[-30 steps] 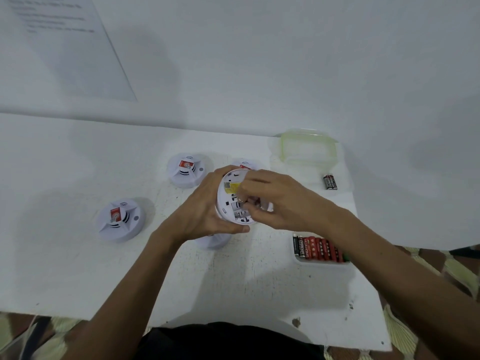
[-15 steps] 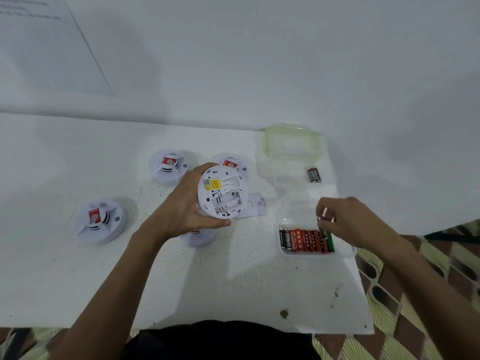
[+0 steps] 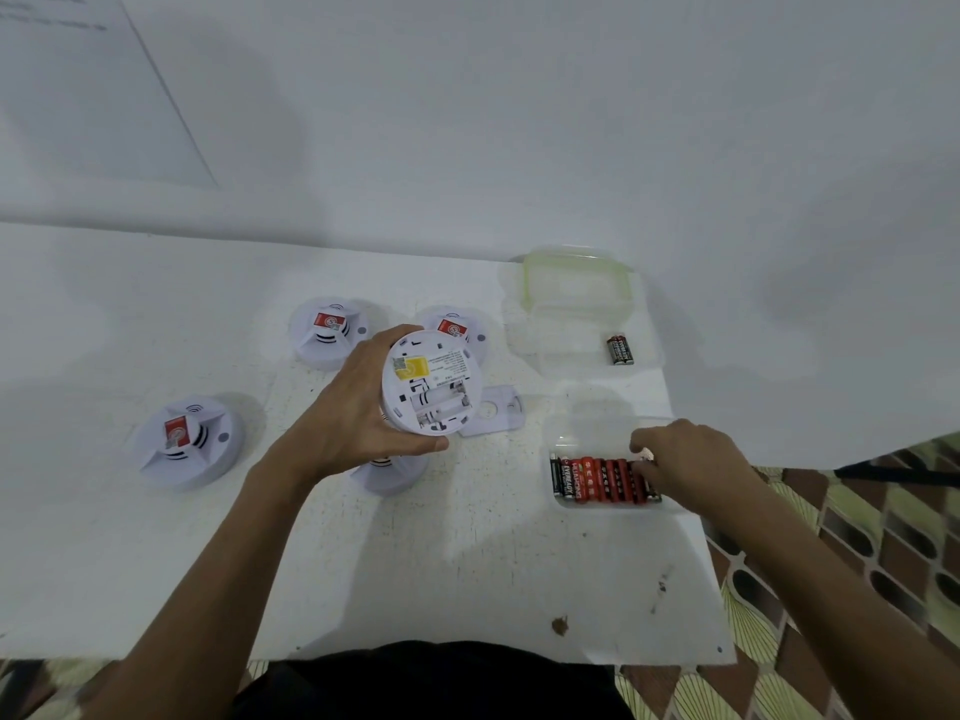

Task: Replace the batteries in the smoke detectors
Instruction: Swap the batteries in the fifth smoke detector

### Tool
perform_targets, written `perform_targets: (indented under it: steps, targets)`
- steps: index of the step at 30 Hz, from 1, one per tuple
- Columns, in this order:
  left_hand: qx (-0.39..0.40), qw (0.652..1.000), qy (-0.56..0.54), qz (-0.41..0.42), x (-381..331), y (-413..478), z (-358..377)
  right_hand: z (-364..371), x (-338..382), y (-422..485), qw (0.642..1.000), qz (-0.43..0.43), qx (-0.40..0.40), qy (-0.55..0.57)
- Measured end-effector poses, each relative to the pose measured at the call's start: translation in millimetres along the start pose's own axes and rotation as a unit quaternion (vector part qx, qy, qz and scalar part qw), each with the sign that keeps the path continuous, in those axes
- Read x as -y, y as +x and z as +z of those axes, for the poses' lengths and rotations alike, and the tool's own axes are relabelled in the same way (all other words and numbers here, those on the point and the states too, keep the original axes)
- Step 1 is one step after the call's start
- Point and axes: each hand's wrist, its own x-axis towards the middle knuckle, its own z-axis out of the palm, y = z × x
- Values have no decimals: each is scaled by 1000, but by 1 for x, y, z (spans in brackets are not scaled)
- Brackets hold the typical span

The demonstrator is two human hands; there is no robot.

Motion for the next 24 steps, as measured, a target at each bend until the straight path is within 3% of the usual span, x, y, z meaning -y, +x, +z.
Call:
perform_targets:
  steps: [7,13,24]
  targets:
    - [-6,1000,-5,9,-3,1,-1,-34,-8,14,985,21,-57,162]
    - [-9,1000,-6,15,-5,2,-3,-51,-15,67,969,47,-149,190]
    - [-20,1000,6,18,0,2,-6,-49,-14,140,991,73,-26,109]
